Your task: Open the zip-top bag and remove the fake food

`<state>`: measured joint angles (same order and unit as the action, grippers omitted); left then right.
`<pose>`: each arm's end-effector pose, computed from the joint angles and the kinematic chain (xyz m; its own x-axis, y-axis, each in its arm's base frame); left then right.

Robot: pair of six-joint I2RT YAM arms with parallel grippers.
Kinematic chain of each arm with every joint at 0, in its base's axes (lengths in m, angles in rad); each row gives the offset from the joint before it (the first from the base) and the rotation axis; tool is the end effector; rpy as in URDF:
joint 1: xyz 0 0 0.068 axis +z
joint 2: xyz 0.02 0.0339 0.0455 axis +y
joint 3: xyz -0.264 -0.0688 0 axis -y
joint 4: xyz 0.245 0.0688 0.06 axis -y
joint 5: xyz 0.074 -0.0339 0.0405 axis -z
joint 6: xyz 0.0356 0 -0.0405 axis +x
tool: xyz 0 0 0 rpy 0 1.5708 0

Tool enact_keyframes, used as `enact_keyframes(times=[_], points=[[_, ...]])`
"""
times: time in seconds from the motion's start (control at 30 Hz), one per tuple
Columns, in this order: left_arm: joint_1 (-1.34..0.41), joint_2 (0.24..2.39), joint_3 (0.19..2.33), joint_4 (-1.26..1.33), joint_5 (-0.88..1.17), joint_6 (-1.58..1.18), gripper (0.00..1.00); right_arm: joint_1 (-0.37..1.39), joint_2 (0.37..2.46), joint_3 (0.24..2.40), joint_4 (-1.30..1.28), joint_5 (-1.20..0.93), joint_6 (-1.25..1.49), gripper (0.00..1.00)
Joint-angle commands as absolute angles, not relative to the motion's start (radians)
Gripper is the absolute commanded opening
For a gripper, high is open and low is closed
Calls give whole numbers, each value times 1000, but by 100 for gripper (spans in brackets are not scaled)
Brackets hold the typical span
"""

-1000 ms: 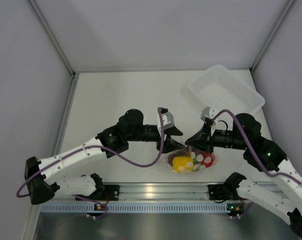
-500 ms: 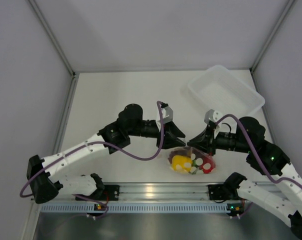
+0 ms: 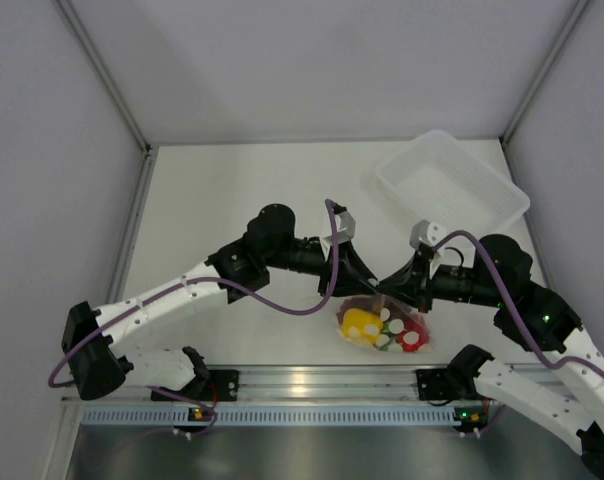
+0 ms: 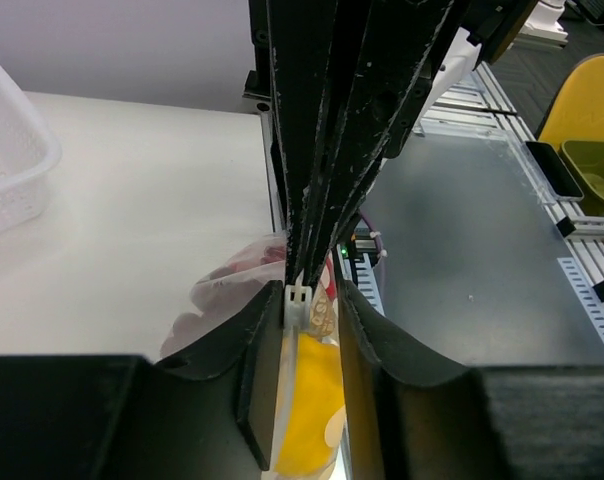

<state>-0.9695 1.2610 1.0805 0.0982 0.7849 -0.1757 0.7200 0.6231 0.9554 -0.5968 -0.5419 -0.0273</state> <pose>0.1434 -0.2535 0.3718 -0.2174 0.0983 -0.9711 0.9586 -0.1660 -0.2314 0.0770 0.0919 0.3769 -0.1708 -0.1809 -0.9685 -0.9442 0.3110 0.1084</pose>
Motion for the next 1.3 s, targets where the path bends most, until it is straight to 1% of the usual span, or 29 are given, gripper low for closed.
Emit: enact_keyframes(times=[0.0,0.07,0.1,0.23,0.27,0.3,0.33,0.53,0.67,0.93,1.27], points=[[-962,1262,1117,166,837,-193,31,739,600,960,-522,-554,-49,0],[-962,1261,1117,172,844,-199,26,739,601,959,-520,-554,-49,0],[-960,1258,1114,175,845,-201,21,739,600,959,-520,-554,-49,0],[-959,1252,1115,179,844,-207,12,739,600,954,-522,-555,-49,0],[-959,1250,1114,181,842,-209,5,741,598,953,-520,-554,-51,0],[-957,1250,1115,183,842,-210,1,741,598,953,-519,-551,-51,0],[-957,1252,1118,183,842,-213,0,739,597,951,-517,-551,-51,0],[-953,1236,1088,183,876,-189,0,741,555,945,-483,-476,-26,0],[-910,1212,1054,181,933,-187,0,739,517,933,-457,-419,-11,0],[-841,1193,1003,181,999,-178,0,739,506,942,-445,-338,37,0],[-792,1111,891,167,956,-169,0,741,466,960,-471,-347,20,0]])
